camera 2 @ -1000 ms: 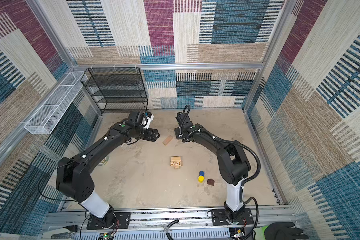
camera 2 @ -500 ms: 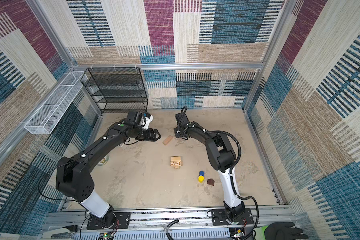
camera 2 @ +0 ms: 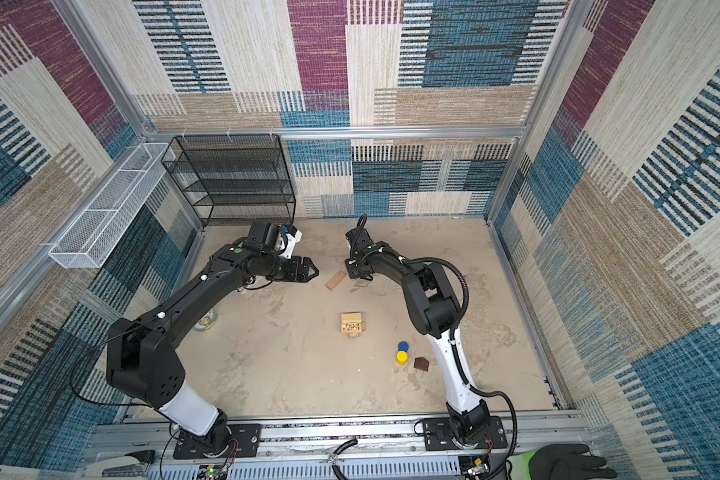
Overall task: Build the wood block tower
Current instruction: 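Lower the right gripper and close on a pink block, then lift the pink block slightly with the right gripper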
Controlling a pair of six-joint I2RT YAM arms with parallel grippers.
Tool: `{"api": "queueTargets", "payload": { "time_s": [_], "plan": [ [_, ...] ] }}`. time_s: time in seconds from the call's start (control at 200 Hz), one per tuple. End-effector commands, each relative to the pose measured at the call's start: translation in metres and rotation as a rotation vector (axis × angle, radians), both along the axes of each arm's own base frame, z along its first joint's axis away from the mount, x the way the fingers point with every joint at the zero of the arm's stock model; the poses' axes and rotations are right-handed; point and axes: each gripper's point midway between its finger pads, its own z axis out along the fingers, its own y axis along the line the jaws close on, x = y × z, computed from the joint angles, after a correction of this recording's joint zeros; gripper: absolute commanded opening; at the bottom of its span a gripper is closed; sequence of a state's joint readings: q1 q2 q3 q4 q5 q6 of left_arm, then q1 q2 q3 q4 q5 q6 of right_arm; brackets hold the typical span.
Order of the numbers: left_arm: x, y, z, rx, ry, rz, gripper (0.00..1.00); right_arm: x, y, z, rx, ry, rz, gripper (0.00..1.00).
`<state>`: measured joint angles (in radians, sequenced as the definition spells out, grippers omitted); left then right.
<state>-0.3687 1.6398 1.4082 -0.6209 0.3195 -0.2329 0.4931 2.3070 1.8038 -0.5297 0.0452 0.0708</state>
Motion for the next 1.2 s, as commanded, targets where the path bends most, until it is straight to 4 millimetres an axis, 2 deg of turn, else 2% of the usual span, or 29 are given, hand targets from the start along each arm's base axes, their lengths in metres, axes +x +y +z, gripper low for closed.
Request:
{"api": "queueTargets", "payload": {
  "time_s": [0.0,0.09,0.21,0.396,0.476,0.686,0.816,0.957,1.132,1.197],
  "plan": [
    [-0.002,0.004,-0.001,0.009,0.007,0.013,0.82,-0.007,0.000,-0.005,0.000,0.028,0.010,0.29],
    [-0.002,0.004,-0.001,0.006,0.011,0.014,0.83,-0.011,0.000,-0.005,0.008,0.039,0.017,0.24],
    [-0.002,0.005,-0.001,0.010,0.008,0.016,0.83,-0.013,-0.005,-0.003,-0.007,0.037,0.006,0.23],
    [-0.002,0.006,0.001,0.012,0.002,0.019,0.83,-0.015,-0.008,0.001,-0.017,0.037,0.003,0.37],
    [-0.001,0.007,0.000,0.014,0.004,0.020,0.83,-0.016,-0.005,0.003,-0.004,0.040,0.010,0.38],
    [-0.002,0.006,0.002,0.005,0.007,0.019,0.83,-0.016,-0.002,0.013,0.018,0.036,0.006,0.27],
    [-0.003,0.005,0.004,-0.001,0.005,0.018,0.83,-0.017,-0.005,0.011,0.008,0.040,0.002,0.23],
    [-0.003,0.006,0.003,-0.002,0.010,0.020,0.83,-0.018,-0.007,0.005,-0.005,0.059,-0.011,0.23],
    [-0.004,0.005,0.004,-0.007,0.010,0.019,0.83,-0.018,-0.009,0.007,-0.001,0.055,-0.035,0.23],
    [-0.004,0.005,0.004,-0.009,0.010,0.021,0.83,-0.018,-0.010,0.008,-0.001,0.052,-0.043,0.19]
  ]
}}
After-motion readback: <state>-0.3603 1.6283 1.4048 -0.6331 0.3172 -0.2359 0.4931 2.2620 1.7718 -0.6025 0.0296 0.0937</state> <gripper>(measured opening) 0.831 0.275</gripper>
